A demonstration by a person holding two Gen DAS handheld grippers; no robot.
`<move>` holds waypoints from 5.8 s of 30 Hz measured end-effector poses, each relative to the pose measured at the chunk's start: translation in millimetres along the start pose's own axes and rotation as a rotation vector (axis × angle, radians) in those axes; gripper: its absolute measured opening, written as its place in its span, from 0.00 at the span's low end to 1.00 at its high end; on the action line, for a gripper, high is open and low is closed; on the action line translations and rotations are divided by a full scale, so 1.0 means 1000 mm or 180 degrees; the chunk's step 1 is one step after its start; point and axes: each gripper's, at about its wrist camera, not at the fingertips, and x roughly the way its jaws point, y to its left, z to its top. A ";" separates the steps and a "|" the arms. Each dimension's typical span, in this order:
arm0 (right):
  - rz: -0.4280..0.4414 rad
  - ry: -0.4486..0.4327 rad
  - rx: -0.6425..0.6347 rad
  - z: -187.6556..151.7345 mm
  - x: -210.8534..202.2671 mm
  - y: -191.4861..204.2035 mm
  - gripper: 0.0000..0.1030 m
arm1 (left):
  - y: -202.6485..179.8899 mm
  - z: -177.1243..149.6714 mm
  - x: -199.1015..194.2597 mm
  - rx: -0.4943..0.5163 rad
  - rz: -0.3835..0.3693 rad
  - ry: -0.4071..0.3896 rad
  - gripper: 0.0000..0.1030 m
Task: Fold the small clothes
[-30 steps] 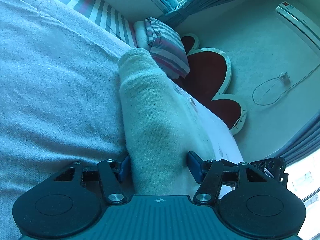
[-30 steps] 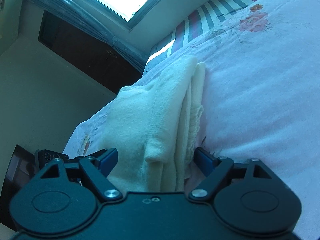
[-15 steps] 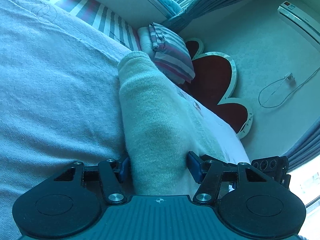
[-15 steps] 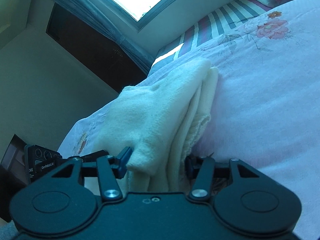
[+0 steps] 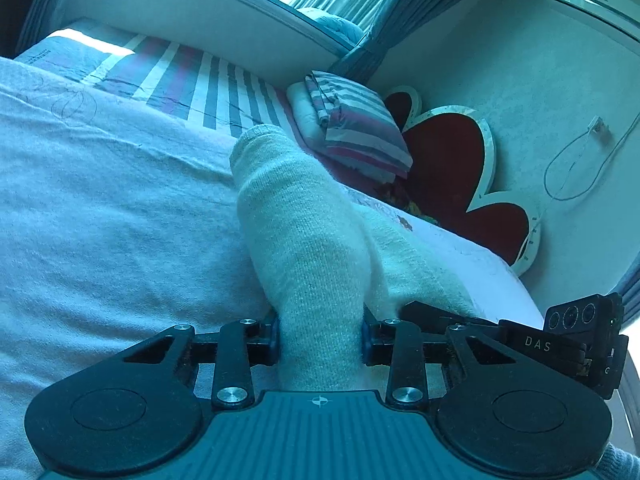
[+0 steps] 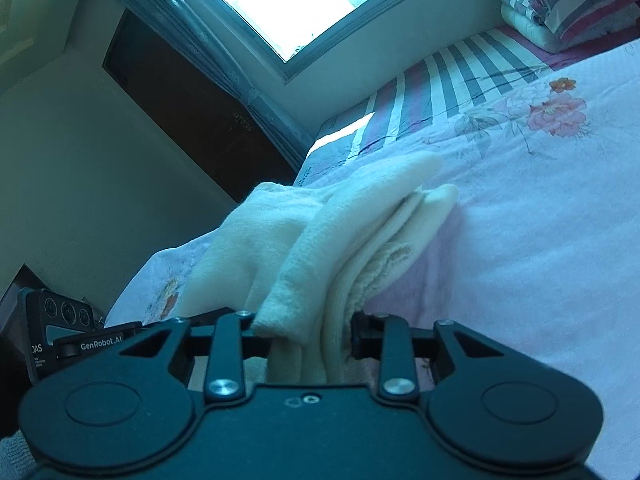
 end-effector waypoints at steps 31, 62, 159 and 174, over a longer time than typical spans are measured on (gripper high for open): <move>0.0160 -0.0224 -0.0442 0.014 -0.048 0.127 0.30 | -0.053 0.030 -0.152 0.0313 -0.0001 -0.0410 0.34; 0.0105 0.0250 -0.0391 -0.042 0.120 0.210 0.30 | 0.137 0.027 -0.222 -0.0064 0.0164 -0.0256 0.34; -0.1510 -0.0406 -0.1291 -0.262 -0.151 0.376 1.00 | -0.073 -0.224 -0.480 0.1089 0.1611 -0.0873 1.00; -0.1515 -0.0455 -0.1307 -0.286 -0.177 0.398 1.00 | -0.089 -0.244 -0.511 0.1035 0.1506 -0.1036 1.00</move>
